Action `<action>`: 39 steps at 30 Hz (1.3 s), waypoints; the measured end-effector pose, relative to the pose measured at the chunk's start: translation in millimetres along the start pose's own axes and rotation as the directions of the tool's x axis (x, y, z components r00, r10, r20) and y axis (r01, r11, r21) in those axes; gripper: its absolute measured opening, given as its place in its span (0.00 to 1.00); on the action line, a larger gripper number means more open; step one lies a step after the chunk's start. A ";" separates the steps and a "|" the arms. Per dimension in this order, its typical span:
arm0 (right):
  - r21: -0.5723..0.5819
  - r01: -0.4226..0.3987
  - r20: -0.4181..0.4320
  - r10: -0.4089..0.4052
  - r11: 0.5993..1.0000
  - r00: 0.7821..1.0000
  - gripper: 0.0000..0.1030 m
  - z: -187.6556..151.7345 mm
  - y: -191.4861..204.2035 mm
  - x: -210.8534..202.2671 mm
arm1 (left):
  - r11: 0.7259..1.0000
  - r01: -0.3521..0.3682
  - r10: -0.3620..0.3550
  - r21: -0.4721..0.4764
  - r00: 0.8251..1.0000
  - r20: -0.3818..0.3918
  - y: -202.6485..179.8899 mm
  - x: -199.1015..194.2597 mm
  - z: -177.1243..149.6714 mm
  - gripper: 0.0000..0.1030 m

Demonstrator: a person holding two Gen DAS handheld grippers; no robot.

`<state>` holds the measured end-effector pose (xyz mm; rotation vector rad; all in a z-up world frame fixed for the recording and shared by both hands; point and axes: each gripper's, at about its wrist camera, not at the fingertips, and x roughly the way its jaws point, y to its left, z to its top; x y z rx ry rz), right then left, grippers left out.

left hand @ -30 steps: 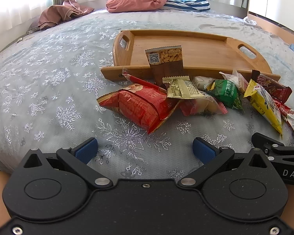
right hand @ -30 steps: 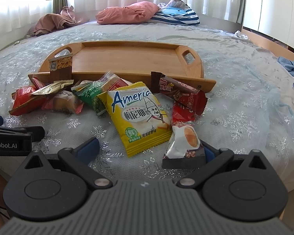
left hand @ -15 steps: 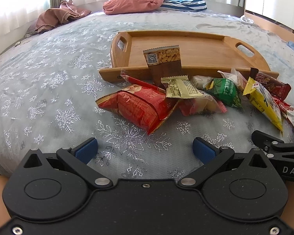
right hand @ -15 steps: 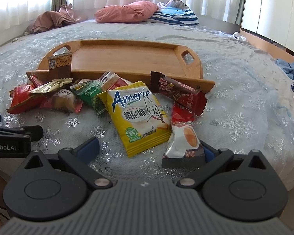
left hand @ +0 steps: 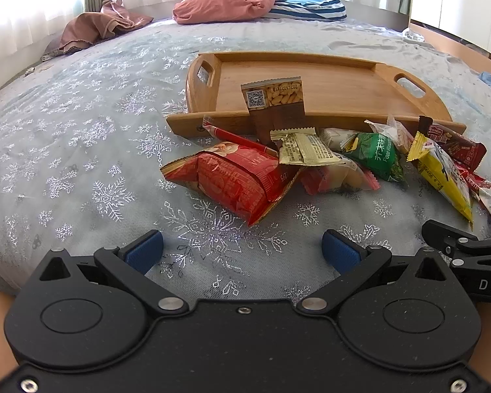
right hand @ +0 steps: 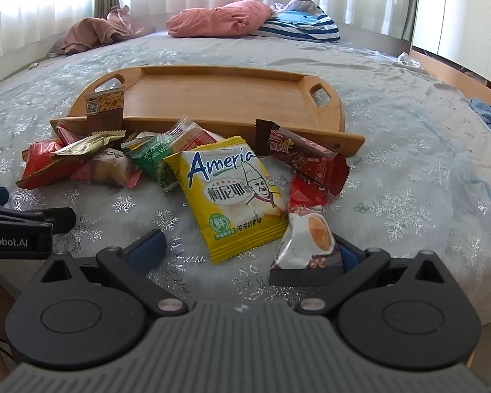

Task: Organize snacks
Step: 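Lower the left gripper onto the red chip bag while the right gripper approaches the MXP bar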

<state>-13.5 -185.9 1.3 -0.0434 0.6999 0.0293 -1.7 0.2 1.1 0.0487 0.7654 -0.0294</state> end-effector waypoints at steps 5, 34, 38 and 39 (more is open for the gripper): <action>0.007 -0.003 0.016 0.003 1.000 1.000 1.00 -0.4 -2.7 -7.9 | 1.000 0.019 -0.019 -0.007 1.000 -0.007 3.1 -3.1 4.6 1.00; 0.131 0.125 0.067 -0.135 0.983 0.989 0.58 7.0 -41.2 -24.2 | 0.993 0.038 -0.024 -0.113 0.993 0.119 20.8 -18.3 30.0 0.57; 0.144 0.123 0.046 -0.130 0.982 0.990 0.53 9.6 -40.2 -15.8 | 0.984 0.023 -0.001 -0.175 0.992 0.124 22.3 -14.0 32.0 0.62; 0.145 0.124 0.043 -0.131 0.982 0.990 0.52 10.3 -39.0 -13.7 | 0.981 0.023 0.001 -0.194 0.992 0.122 23.8 -12.3 32.7 0.62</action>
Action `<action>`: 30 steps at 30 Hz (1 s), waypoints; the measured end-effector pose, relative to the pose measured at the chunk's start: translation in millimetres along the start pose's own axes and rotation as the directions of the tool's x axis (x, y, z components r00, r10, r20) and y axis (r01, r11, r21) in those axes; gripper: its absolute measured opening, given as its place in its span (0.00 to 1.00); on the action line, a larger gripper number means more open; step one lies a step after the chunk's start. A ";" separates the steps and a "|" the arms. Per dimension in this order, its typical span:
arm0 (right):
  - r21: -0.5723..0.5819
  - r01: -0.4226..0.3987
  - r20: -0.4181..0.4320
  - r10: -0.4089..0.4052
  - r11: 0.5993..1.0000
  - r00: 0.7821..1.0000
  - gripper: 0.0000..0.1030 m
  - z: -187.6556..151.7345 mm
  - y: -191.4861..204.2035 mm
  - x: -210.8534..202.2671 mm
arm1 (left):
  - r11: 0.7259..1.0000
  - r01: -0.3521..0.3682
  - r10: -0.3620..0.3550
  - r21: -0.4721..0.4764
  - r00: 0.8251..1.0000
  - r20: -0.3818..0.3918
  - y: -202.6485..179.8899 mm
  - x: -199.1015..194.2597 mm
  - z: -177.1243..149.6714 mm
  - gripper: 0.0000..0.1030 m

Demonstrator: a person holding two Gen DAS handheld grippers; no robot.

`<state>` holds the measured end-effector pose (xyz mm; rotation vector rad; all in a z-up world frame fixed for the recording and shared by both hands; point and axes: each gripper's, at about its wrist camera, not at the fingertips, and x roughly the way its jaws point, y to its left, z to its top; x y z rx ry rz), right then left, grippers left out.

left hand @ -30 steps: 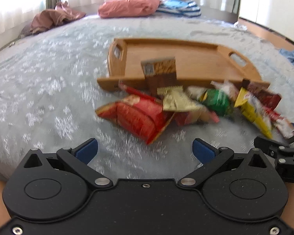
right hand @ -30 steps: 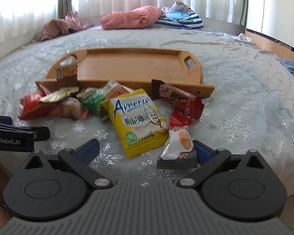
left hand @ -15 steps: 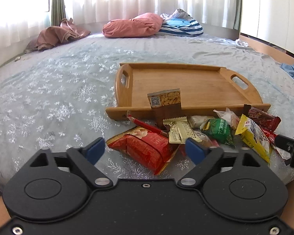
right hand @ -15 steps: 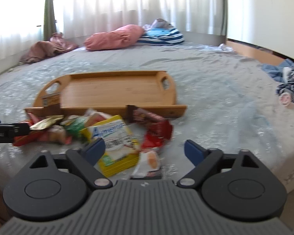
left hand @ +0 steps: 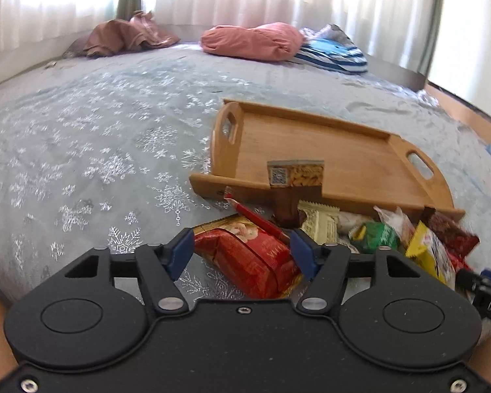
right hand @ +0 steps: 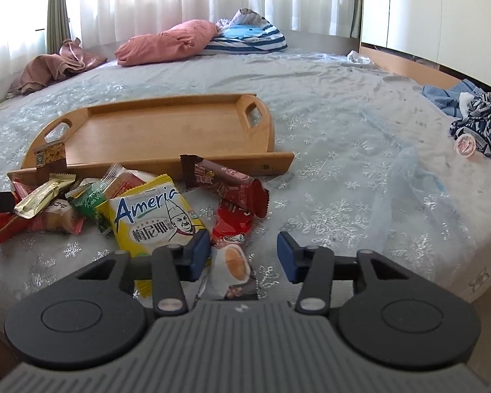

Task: Organize snacks
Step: 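Lower the left gripper onto the red chip bag while the right gripper approaches the MXP bar, then close the left gripper on the red chip bag while the right gripper grasps the MXP bar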

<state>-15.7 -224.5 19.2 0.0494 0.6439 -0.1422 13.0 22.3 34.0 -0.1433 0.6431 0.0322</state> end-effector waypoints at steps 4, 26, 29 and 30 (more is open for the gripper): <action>0.005 0.012 -0.001 -0.012 1.000 1.000 0.51 1.6 3.9 7.1 | 0.998 -0.021 0.021 -0.051 1.000 -0.007 4.1 6.1 2.1 0.61; 0.009 0.078 -0.001 -0.078 0.997 0.997 0.50 7.6 9.2 30.8 | 0.998 -0.004 0.001 -0.055 0.999 -0.053 6.8 17.8 1.3 0.48; 0.004 0.066 -0.001 -0.066 0.998 0.998 0.35 9.3 10.5 30.9 | 0.999 0.022 -0.024 -0.038 0.998 -0.062 6.7 12.7 3.4 0.47; 0.005 0.060 -0.003 -0.060 0.998 0.998 0.31 9.4 10.8 29.2 | 0.999 0.026 -0.029 -0.035 0.998 -0.060 6.6 10.9 3.2 0.47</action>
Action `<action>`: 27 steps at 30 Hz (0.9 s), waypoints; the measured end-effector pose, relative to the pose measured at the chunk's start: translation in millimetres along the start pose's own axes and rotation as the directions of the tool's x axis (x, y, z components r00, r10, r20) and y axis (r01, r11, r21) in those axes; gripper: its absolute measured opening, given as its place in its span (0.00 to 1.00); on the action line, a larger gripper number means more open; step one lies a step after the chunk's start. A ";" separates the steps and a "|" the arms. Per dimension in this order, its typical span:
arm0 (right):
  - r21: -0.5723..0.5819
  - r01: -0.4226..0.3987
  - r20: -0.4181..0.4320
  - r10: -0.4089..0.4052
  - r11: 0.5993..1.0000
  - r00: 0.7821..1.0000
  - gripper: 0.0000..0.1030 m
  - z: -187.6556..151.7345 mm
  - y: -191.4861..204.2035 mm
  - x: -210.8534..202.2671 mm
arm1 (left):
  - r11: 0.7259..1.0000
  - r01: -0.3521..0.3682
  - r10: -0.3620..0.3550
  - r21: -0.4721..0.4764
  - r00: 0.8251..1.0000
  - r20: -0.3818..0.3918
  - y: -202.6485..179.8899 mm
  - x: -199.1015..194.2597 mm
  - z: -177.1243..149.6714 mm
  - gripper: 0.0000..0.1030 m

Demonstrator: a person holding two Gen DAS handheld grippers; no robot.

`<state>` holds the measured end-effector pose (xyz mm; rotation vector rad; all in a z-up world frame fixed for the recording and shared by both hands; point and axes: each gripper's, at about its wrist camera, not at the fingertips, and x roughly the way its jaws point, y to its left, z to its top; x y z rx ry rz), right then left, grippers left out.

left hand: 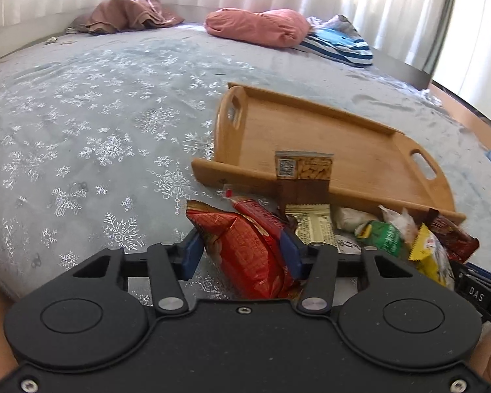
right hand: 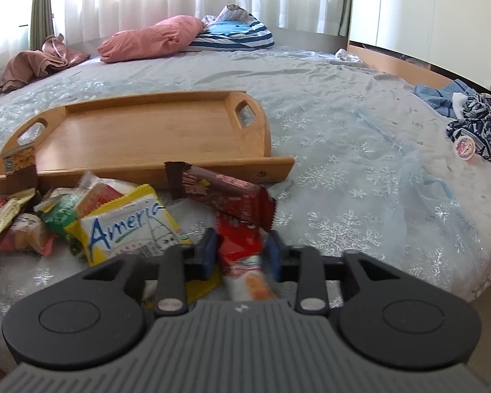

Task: Organize snacks
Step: 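Close the left gripper on the red chip bag while the right gripper grasps the MXP bar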

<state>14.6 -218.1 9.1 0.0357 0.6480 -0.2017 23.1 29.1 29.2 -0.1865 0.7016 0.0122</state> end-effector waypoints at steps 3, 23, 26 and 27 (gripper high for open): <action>-0.002 -0.006 -0.004 0.006 1.000 1.000 0.31 -1.6 0.1 -6.0 | 1.000 0.004 -0.004 0.007 1.000 0.006 -0.7 -5.7 -1.2 0.47; -0.055 0.056 0.102 -0.050 0.997 0.993 0.31 10.6 -10.1 -36.2 | 1.000 0.017 -0.018 0.022 0.998 0.066 -4.3 -30.0 7.1 0.46; -0.042 0.058 0.105 -0.053 0.997 0.993 0.31 12.7 -13.0 -38.7 | 1.000 0.021 -0.022 0.020 0.998 0.064 -4.1 -30.8 7.3 0.46; -0.039 0.060 0.106 -0.056 0.997 0.993 0.31 12.7 -15.0 -39.2 | 1.000 0.025 -0.026 0.019 0.998 0.064 -3.8 -31.5 7.8 0.46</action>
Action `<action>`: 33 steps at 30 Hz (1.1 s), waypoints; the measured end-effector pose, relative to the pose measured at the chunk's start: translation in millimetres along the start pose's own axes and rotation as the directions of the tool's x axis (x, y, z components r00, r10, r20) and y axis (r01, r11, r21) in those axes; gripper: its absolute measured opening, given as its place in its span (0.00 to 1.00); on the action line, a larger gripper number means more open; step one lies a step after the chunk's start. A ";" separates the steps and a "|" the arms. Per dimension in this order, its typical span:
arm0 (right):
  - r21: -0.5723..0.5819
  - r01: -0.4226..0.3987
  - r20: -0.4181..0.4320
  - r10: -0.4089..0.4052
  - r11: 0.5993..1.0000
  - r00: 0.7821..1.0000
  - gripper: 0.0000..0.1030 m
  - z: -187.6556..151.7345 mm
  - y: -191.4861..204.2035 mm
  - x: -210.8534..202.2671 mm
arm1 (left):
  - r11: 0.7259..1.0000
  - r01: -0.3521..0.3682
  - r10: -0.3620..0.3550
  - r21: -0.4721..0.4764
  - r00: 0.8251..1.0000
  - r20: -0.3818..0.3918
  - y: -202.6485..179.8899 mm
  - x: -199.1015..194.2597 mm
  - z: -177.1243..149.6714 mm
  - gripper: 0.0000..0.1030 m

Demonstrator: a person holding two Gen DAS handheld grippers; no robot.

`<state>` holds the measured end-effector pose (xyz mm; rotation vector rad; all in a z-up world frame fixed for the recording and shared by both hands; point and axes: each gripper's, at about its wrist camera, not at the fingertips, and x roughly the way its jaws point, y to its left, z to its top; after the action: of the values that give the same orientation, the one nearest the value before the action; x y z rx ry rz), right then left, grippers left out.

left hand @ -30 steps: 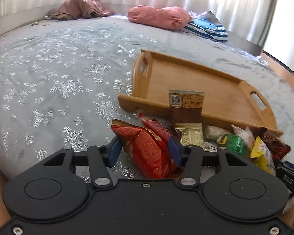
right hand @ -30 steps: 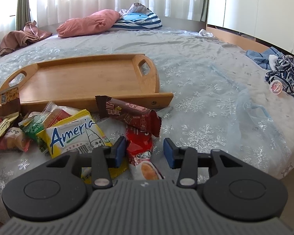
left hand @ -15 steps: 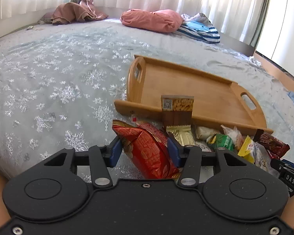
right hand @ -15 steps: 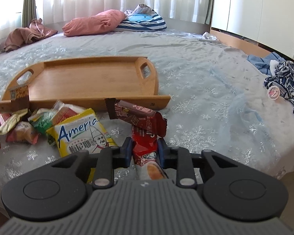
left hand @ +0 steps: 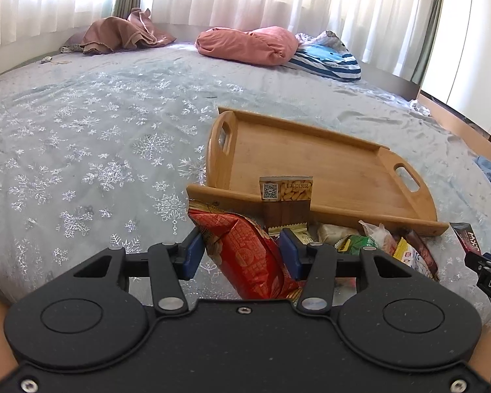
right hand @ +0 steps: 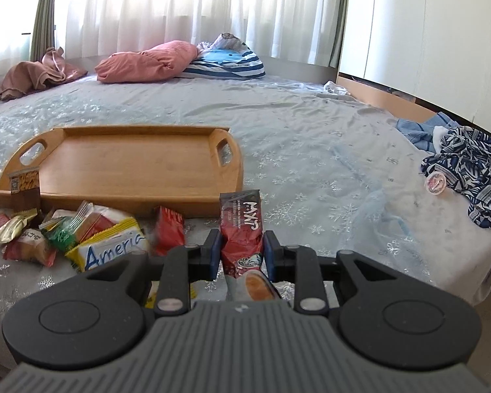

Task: Organize snacks
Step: 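Close the left gripper on the red chip bag while the right gripper grasps the MXP bar, then carry both packets over the tray and open both grippers to drop them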

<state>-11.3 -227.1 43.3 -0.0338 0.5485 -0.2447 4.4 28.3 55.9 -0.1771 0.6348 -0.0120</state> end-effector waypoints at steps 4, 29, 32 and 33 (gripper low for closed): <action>0.023 -0.004 0.001 0.004 1.000 1.000 0.31 4.1 -6.5 -2.7 | 0.999 0.034 -0.034 -0.013 0.999 -0.004 2.9 -4.3 3.9 0.46; 0.180 -0.296 -0.049 0.309 0.938 0.950 0.31 67.2 -0.8 38.9 | 0.954 0.289 -0.288 0.079 0.957 -0.019 -32.8 14.6 77.5 0.45; 0.175 -0.301 -0.052 0.314 0.937 0.948 0.31 74.3 2.1 49.6 | 0.944 0.320 -0.319 0.077 0.947 -0.030 -35.2 26.2 89.9 0.45; 0.175 -0.305 -0.050 0.318 0.936 0.947 0.31 75.4 2.6 52.4 | 0.939 0.335 -0.334 0.076 0.942 -0.033 -36.2 29.5 95.1 0.45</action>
<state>71.8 -239.6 80.6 0.2241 0.6012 0.0196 85.9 6.1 119.8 -0.2050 0.6168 -0.3688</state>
